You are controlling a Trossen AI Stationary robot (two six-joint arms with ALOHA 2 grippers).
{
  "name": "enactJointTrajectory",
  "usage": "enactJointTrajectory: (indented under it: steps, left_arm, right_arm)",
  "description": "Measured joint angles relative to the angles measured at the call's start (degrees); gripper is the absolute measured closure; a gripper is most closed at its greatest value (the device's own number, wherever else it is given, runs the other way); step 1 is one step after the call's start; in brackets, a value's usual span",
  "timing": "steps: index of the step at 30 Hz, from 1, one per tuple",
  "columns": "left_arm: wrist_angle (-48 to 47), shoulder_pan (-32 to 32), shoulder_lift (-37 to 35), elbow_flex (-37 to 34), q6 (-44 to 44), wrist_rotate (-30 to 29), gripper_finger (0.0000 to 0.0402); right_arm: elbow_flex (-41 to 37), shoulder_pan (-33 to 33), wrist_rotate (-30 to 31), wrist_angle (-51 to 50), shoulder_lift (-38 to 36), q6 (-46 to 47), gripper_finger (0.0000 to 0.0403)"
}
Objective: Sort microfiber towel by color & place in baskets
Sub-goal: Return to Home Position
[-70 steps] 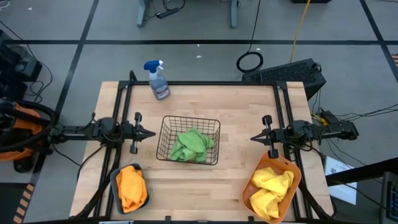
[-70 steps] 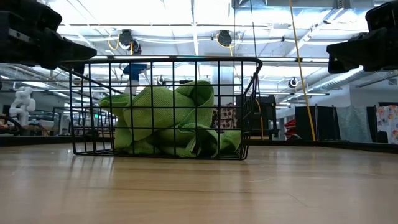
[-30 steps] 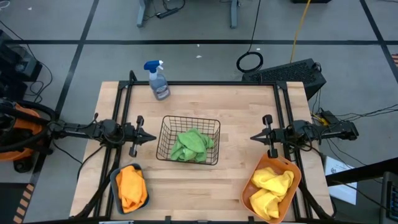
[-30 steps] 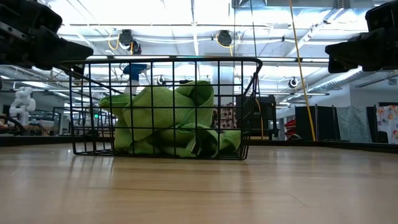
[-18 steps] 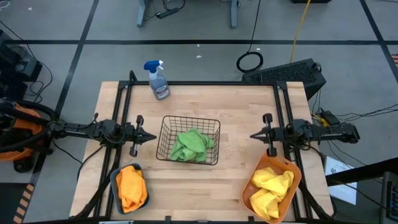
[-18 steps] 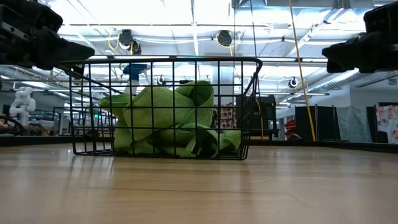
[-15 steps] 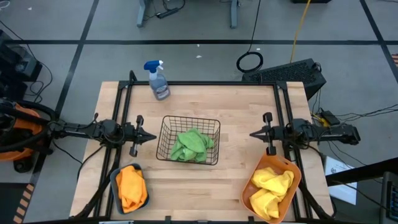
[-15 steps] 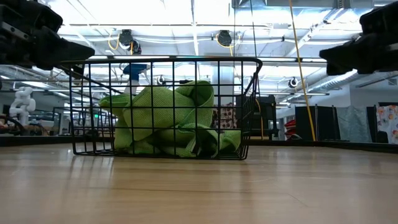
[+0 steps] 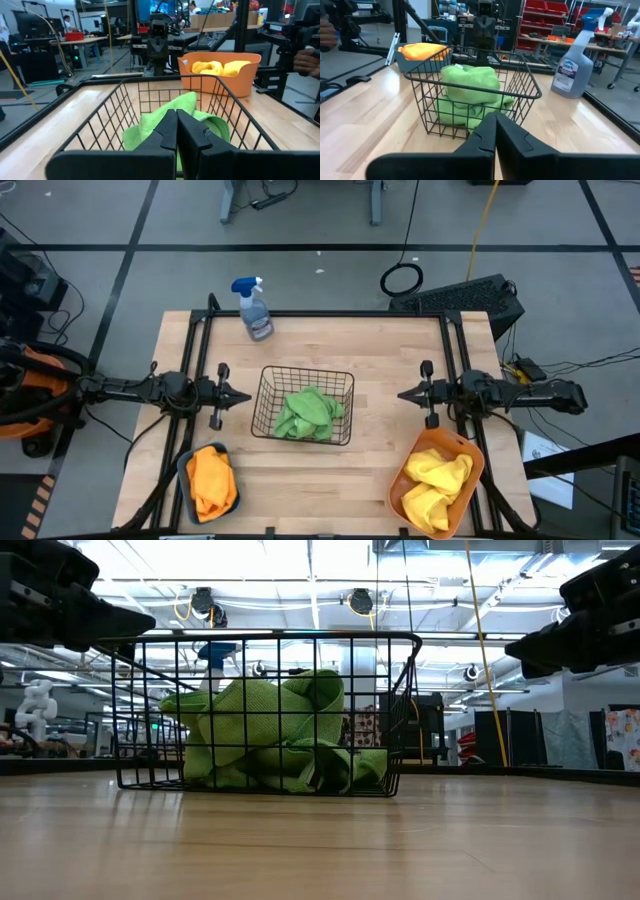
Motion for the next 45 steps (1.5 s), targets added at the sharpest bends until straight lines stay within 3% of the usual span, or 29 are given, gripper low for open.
enactJointTrajectory:
  steps: [11, 25, 45]
  left_arm:
    - [-0.5, 0.01, -0.12, -0.04, -1.42, 0.83, 0.0398]
    - [-0.31, 0.14, -0.66, -0.04, 1.59, 1.57, 0.0398]
    - [-0.65, 1.14, -0.72, -0.04, -1.42, 2.03, 0.0398]
  right_arm:
    - [-0.02, 0.01, -1.73, 0.38, -6.11, -2.86, 0.0403]
    - [-0.07, 0.04, -1.67, 0.61, -6.12, -2.9, 0.0403]
    - [-0.04, 0.04, -1.63, 0.59, -6.12, -2.87, 0.0403]
